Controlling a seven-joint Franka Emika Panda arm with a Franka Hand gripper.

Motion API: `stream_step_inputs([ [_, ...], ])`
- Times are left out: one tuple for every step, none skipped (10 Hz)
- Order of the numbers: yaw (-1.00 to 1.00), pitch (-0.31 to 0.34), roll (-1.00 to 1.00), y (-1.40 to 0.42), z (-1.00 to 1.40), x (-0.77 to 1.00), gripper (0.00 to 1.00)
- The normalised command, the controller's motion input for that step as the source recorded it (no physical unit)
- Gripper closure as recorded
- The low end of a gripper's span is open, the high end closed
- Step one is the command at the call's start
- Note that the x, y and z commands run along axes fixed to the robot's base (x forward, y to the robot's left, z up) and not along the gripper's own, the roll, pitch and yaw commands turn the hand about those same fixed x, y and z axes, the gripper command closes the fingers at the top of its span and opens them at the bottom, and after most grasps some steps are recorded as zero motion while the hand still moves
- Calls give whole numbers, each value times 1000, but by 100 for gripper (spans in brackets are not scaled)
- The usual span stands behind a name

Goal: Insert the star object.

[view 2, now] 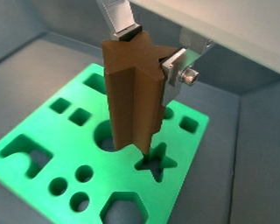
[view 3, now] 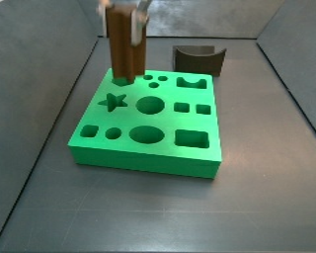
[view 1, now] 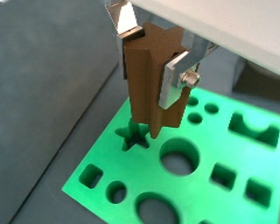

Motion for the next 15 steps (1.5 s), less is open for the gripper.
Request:
stream_step_inputs([
  [-874, 0, -27, -94, -957, -151, 100],
  [-646, -6, -59, -157, -774, -377, 100],
  [-549, 0, -57, -34, -583, -469, 100],
  [-446, 0, -23, 9, -374, -517, 100],
  [-191, 9, 0, 129, -149, -326, 100],
  [0, 66, 0, 169, -186, 0, 100],
  [-3, 123, 0, 126, -294, 286, 100],
  [-174, 100, -27, 197, -323, 149, 100],
  [-340, 60, -74, 240, -371, 0, 100],
  [-363, 0, -209, 177, -637, -83, 100],
  [-463, -50, -170, 54, -774, -160, 100],
  [-480, -80, -87, 0, -931, -186, 100],
  [-403, -127, -9, 0, -986, -186, 100],
  [-271, -170, -1, 0, -929, -134, 100],
  [-109, -264, 27, -63, -746, -134, 100],
])
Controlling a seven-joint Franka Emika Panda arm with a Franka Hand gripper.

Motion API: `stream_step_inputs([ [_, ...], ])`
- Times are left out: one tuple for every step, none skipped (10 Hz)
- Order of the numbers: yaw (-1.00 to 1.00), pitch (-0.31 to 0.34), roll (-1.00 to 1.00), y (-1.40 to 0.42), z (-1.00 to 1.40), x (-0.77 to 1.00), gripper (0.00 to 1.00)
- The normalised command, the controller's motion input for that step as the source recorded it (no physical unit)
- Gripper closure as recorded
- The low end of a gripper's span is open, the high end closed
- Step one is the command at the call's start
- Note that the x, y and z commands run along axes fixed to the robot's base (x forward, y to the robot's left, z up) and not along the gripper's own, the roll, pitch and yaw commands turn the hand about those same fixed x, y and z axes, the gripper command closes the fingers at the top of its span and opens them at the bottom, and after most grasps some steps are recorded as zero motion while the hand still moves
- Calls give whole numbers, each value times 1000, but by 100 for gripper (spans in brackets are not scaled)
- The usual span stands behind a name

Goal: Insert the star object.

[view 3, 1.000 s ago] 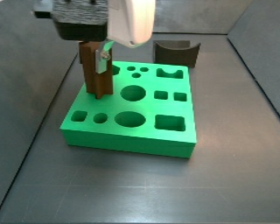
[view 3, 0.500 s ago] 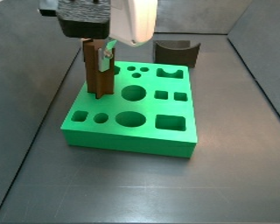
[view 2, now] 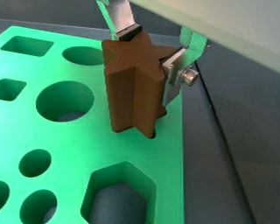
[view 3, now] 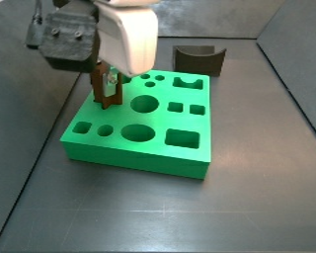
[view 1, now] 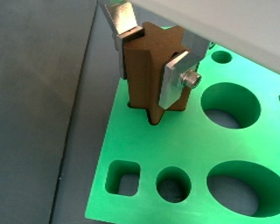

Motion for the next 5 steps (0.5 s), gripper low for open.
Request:
stream_step_inputs([
  [0, -399, 99, -314, -489, -334, 100],
  [194, -461, 44, -329, -311, -349, 100],
  [143, -386, 0, -269, -469, -320, 100],
  [100, -370, 0, -260, -517, -289, 100],
  [123, -207, 44, -174, -226, -74, 100],
])
